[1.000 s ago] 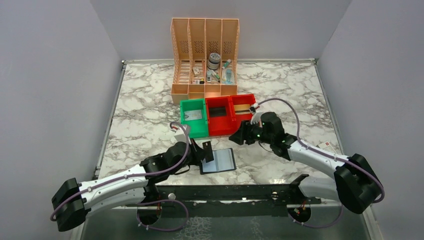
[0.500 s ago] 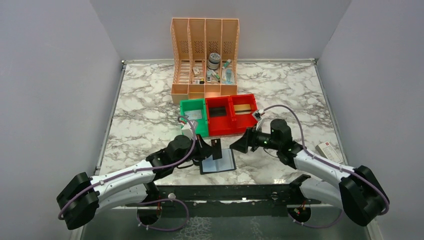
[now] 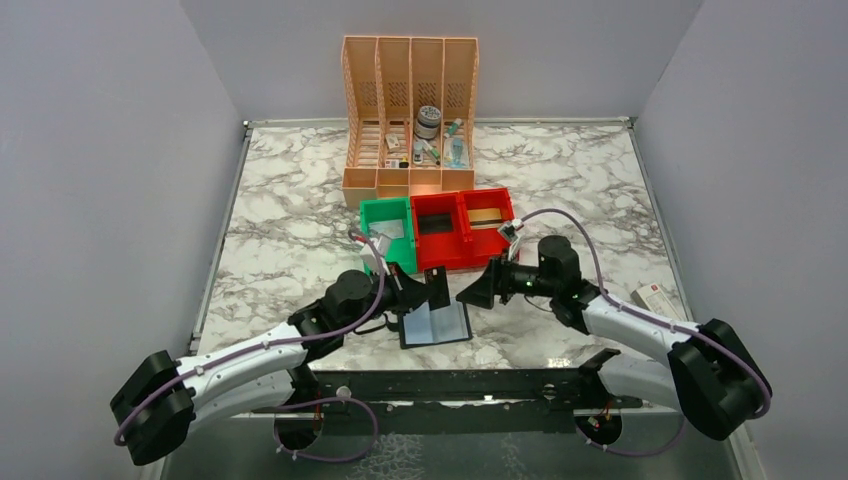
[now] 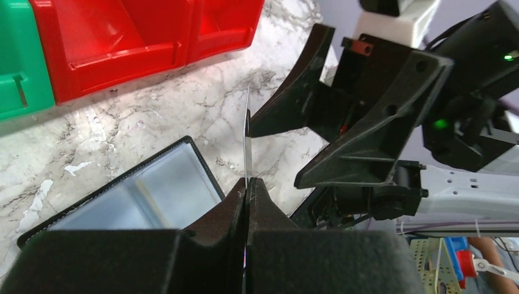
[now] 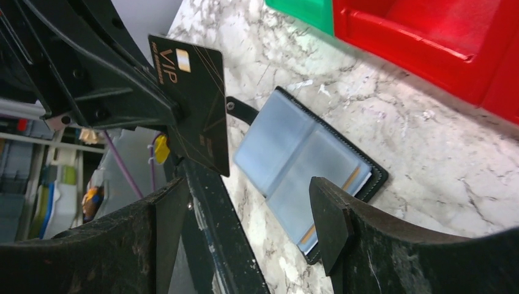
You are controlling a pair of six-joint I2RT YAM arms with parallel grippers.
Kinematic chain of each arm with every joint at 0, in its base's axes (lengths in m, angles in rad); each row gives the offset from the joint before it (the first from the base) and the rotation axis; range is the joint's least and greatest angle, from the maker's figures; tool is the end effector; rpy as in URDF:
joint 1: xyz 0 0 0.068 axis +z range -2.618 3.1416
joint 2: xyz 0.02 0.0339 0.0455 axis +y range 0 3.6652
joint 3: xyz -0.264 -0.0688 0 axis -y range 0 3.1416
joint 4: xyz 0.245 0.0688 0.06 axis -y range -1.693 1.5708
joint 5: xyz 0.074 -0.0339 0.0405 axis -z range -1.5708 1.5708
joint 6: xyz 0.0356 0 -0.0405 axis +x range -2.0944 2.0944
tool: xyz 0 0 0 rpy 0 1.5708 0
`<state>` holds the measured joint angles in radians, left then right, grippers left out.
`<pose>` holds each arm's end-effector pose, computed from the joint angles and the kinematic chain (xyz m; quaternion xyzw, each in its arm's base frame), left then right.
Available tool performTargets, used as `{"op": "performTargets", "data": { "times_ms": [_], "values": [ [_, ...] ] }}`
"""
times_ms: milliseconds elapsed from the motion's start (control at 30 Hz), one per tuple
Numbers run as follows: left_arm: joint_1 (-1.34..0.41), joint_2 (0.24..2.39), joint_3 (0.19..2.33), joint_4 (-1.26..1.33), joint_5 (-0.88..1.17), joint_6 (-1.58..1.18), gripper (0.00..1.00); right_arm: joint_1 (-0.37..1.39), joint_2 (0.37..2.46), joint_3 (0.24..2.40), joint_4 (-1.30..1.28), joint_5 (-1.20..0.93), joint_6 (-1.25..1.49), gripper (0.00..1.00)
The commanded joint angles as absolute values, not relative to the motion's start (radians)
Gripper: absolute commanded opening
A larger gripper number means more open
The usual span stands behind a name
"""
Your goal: Take the credit cards out of the card holder
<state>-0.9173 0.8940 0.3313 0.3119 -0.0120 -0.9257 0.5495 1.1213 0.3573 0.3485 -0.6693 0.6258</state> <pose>0.1220 -0.1586 0.2122 -0.0070 0.7900 -0.4855 0.3745 0.1735 0.1321 0.1840 -0.1490 0.7975 0.5149 0.2767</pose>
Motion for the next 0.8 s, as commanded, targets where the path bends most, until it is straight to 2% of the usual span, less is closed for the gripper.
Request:
{"op": "performTargets", "data": {
  "times_ms": [0,167,300,500,633,767],
  "values": [
    [-0.898,0.841,0.272,0.43,-0.044,-0.941,0.0,0.545,1.176,0.398,0.454,-0.798,0.633,0.74],
    [-0.889,0.833,0.281,0.436,-0.015,-0.921,0.0,0.544,1.216,0.446,0.457,-0.828,0.629,0.74],
    [-0.874,0.785,0.249,0.458,0.011,-0.88,0.0,0.509,1.262,0.463,0.507,-0.936,0.667,0.74],
    [-0.746,0.837,0.305,0.475,0.291,-0.824,0.0,0.491,1.336,0.48,0.593,-0.976,0.698,0.75],
    [-0.723,0.899,0.286,0.593,0.377,-0.863,0.0,0.49,1.396,0.479,0.76,-1.051,0.799,0.74],
    [-0.715,0.926,0.265,0.69,0.408,-0.905,0.0,0.491,1.398,0.491,0.767,-1.057,0.806,0.74]
  ]
}}
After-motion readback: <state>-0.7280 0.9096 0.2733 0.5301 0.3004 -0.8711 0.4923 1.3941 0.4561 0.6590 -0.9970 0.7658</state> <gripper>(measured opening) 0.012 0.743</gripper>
